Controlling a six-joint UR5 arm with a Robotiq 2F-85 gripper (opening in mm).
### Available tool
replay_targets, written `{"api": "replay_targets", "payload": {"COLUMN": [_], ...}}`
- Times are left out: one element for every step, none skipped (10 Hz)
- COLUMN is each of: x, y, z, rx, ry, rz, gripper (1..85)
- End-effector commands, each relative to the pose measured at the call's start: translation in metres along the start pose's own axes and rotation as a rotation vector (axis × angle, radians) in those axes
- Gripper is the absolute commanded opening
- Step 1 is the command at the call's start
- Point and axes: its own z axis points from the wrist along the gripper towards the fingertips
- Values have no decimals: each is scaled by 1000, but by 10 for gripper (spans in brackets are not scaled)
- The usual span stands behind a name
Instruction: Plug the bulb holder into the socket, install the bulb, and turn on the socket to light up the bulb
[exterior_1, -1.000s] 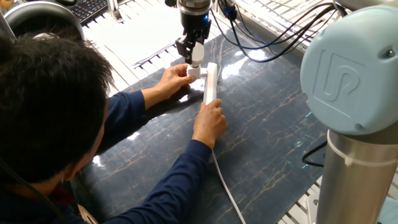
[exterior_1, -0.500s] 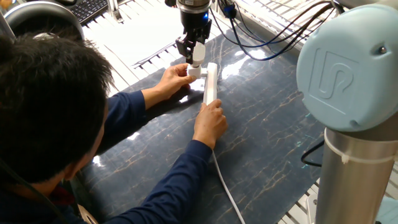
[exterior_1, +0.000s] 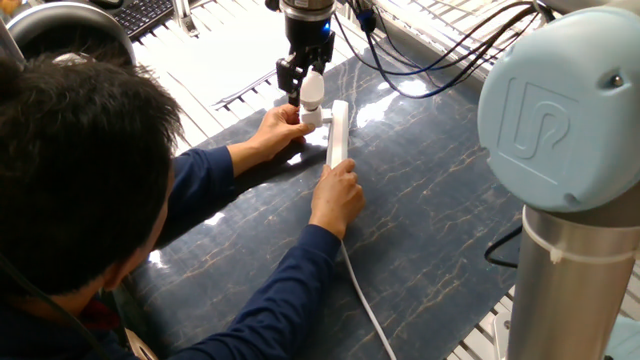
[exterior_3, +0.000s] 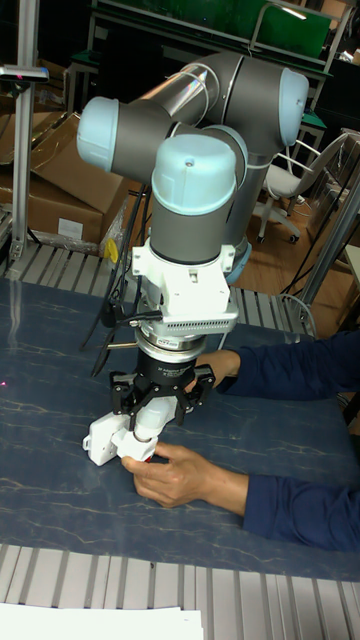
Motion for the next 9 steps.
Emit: {"api": "replay_targets", "payload": {"x": [-3,-4,-3,-2,-2,-2,-1,0,1], "y": [-16,-21,-27,-28,-28,-27,-25,-22,-20], "z": [-3,-6,-9,-11,-12,-12,-12,-10,-10], "rx": [46,68,95,111,117,114,108,102,95], "ry": [-30,-37,-37,-34,-32,-32,-34,-39,-41], "rz": [-114,-174,-234,-266,-280,-280,-280,-279,-290], "gripper": [647,647,647,647,647,647,647,647,647]}}
